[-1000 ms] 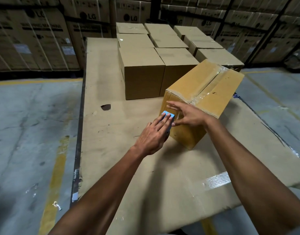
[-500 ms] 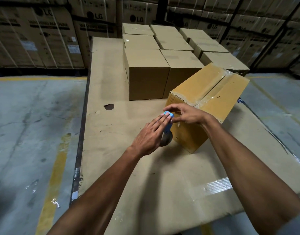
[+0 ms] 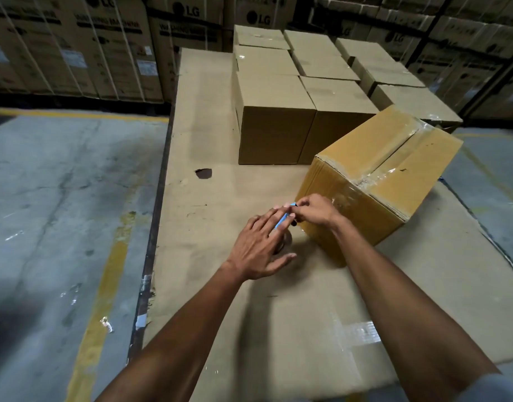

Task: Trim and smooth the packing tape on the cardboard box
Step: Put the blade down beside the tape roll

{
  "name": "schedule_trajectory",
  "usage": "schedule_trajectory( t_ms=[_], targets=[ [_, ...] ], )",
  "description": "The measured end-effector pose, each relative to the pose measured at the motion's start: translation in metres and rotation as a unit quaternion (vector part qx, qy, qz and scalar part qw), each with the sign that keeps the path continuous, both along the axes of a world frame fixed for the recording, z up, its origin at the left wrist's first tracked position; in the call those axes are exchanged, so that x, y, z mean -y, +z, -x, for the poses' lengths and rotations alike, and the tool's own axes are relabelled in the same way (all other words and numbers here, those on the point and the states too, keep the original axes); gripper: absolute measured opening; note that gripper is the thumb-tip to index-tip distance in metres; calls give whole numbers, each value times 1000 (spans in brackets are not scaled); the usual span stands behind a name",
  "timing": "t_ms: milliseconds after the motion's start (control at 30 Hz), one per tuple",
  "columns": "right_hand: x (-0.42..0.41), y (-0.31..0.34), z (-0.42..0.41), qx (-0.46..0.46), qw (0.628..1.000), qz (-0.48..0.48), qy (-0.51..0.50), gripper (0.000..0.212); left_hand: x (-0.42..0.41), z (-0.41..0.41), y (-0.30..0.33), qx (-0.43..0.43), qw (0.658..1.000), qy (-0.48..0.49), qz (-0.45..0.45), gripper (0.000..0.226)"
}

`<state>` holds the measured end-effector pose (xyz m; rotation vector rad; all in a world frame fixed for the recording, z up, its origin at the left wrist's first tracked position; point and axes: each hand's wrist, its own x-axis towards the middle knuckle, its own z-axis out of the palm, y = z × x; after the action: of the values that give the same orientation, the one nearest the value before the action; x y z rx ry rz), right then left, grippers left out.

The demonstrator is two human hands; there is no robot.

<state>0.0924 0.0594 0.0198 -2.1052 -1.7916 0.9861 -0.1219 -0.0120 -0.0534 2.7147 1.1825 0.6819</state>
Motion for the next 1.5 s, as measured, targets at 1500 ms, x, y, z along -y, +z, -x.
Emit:
schedule_trajectory(
  t_ms=[1500],
  targets=[
    [-22,-120,82,-415,860,205,-216,61,-83,87,-48,-229,956,171,70,88]
  ],
)
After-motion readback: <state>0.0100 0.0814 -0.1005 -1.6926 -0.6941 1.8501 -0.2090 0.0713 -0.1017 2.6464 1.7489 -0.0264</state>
